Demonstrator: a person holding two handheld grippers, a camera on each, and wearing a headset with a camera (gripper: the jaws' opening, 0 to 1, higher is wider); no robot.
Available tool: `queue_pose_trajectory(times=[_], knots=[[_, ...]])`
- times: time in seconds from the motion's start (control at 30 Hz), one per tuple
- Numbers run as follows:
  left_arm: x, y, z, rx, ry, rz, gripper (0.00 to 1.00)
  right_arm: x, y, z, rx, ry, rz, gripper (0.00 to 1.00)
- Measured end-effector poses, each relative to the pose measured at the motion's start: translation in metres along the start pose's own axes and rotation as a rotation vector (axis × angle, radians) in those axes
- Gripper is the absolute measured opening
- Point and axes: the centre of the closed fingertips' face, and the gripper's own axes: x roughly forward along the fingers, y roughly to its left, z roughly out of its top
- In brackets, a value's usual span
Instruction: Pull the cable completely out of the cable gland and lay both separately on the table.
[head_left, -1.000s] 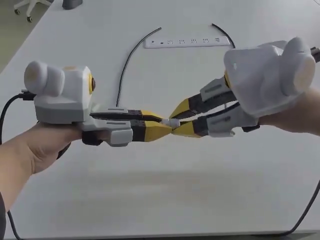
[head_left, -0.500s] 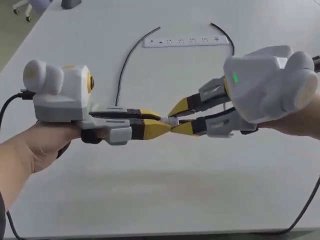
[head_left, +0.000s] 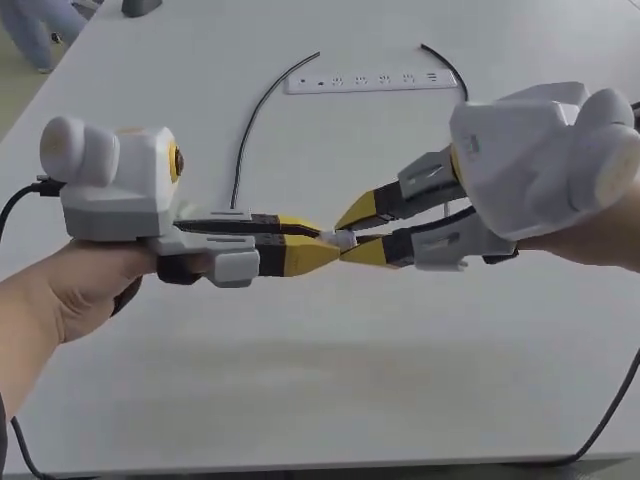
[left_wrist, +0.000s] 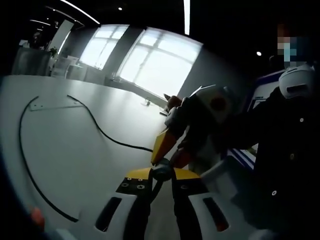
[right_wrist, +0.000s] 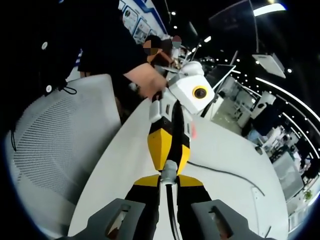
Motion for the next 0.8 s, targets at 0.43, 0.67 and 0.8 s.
queue_pose_trajectory(times=[0.43, 0.67, 0.8], knots=[[-0.0004, -0.0009, 0.0031, -0.005, -0.015, -0.003, 0.16, -0.0040, -0.0016, -0.0018, 0.025, -0.011, -0.001, 0.06], [-0.0005, -0.0006, 0.0038, 0.006, -0.022, -0.006, 0.16, -0.0051, -0.0032, -0.0035, 0.029, -0.014, -0.003, 0.06], [-0.0004, -0.0007, 0.0046, 0.003, -0.028, -0.005, 0.16, -0.0053, -0.0037, -0.0029, 0.028, -0.015, -0.005, 0.06]])
